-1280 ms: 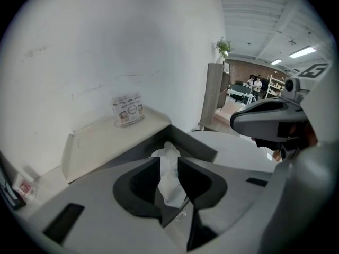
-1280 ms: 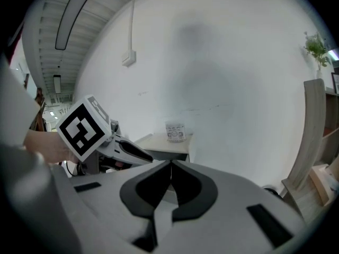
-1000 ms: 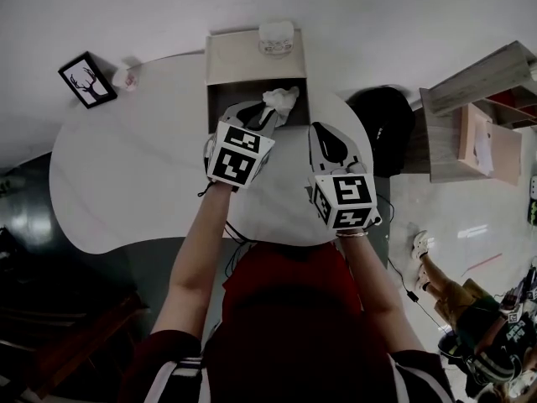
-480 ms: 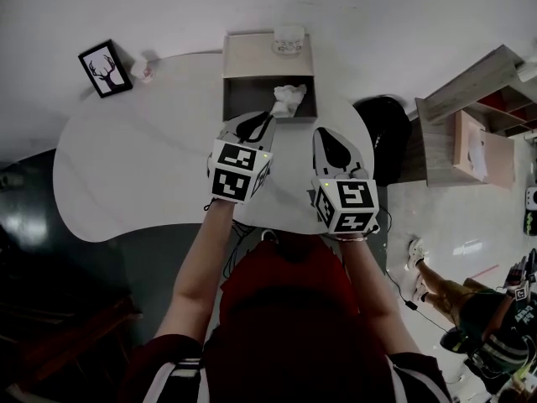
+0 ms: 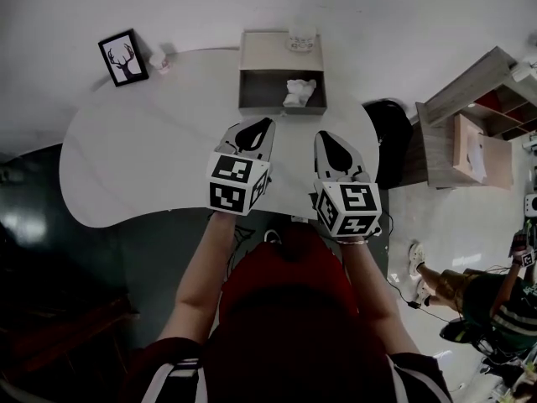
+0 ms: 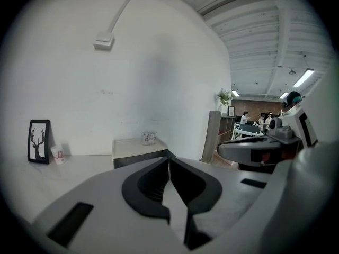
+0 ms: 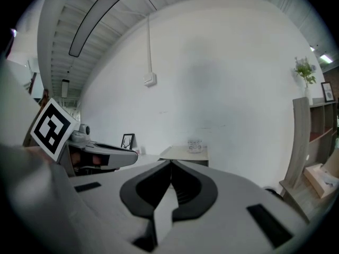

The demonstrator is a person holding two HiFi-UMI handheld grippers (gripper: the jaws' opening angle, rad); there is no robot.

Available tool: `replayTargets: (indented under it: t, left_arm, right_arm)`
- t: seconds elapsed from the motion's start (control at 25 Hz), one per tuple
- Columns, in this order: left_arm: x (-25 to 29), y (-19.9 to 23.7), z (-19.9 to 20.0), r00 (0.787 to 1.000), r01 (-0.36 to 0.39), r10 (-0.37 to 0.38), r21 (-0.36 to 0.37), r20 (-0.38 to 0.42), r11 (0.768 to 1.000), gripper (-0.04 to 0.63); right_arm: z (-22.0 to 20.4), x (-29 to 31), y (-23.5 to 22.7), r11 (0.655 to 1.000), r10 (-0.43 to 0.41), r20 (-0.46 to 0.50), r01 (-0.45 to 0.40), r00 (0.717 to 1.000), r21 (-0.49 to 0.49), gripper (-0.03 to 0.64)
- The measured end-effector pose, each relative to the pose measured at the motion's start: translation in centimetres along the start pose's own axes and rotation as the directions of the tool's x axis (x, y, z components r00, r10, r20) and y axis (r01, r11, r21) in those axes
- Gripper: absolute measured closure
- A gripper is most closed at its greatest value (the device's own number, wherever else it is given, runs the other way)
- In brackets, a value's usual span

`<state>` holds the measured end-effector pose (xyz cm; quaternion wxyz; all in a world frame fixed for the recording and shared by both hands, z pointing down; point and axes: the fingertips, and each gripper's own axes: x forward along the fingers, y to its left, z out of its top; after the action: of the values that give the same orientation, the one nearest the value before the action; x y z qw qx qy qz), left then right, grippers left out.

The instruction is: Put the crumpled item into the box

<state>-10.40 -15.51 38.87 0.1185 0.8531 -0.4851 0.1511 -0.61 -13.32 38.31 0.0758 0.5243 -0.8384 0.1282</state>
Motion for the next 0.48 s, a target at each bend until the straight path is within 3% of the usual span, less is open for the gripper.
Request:
replayTargets:
  t: [0.48]
  left_arm:
    - [-5.4, -0.7, -0.2, 0.994, -0.037, 0.043, -0.062, 0.101, 0.997, 0.566]
  right_arm:
    - [0.4, -3.2, 3.5, 0.999, 0.031, 0.053, -0.03, 0.998, -0.013, 0.601]
